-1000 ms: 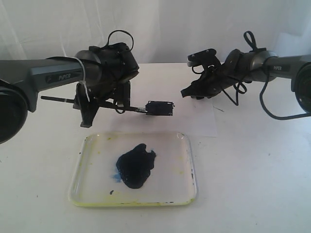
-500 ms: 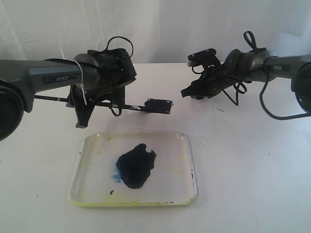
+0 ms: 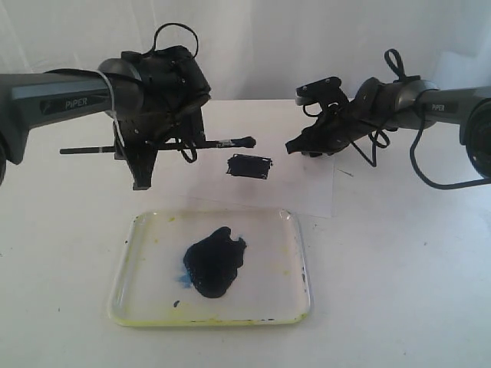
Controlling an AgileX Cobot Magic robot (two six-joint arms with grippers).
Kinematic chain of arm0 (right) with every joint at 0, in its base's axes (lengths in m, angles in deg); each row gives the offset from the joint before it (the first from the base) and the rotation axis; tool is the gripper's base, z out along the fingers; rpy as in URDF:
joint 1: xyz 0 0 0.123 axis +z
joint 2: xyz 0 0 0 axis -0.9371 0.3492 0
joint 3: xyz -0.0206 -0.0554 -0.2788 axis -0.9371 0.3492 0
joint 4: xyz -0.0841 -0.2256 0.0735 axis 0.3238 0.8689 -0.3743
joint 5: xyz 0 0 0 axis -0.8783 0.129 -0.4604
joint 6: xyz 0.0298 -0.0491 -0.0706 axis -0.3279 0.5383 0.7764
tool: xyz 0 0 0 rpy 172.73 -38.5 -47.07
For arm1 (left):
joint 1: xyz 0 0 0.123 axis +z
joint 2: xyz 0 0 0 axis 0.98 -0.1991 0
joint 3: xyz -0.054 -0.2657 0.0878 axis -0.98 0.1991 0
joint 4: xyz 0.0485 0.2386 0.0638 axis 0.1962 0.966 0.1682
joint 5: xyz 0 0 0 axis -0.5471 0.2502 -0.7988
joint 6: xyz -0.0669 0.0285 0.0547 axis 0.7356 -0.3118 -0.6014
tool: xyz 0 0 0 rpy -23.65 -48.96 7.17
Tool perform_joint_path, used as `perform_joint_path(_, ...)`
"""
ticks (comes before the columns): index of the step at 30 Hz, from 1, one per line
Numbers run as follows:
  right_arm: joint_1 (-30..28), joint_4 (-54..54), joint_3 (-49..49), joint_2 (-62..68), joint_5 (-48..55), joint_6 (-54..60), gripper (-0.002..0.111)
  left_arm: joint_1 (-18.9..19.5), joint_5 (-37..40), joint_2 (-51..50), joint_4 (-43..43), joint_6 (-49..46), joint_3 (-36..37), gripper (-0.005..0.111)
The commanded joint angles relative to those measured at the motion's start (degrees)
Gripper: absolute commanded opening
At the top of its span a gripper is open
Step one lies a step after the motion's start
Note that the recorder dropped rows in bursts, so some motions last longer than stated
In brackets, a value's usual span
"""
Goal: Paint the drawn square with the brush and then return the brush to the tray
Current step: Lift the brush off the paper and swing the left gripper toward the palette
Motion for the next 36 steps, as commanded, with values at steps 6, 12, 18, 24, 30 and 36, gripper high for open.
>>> perform_joint_path(6,-0.1,0.8,0.2,0.7,0.3,0.5,0.038,5.4,-2.4,1.9,-7.8,7.6,0.2,0.000)
perform_joint_path(12,-0.1,0.8,0.2,0.7,-0.1,0.5,0.038,9.0,-5.4,3.5,-17.5,8.5,0.2,0.000)
perform_joint_path(18,-0.1,0.8,0.2,0.7,-0.1,0.5,0.038,11.6,-7.4,5.9,-26.7,8.5,-0.1,0.000)
perform_joint_path(24,-0.1,0.8,0.2,0.7,-0.8,0.6,0.045,14.0,-7.8,6.3,-30.0,8.7,-0.1,0.000)
perform_joint_path(30,-0.1,0.8,0.4,0.7,-0.9,1.6,0.048,14.6,-5.4,6.3,-32.2,-1.1,0.0,0.000)
perform_joint_path(36,-0.1,0.8,0.4,0.7,-1.2,1.4,0.048,14.8,-4.8,5.8,-30.3,-2.9,0.0,0.000)
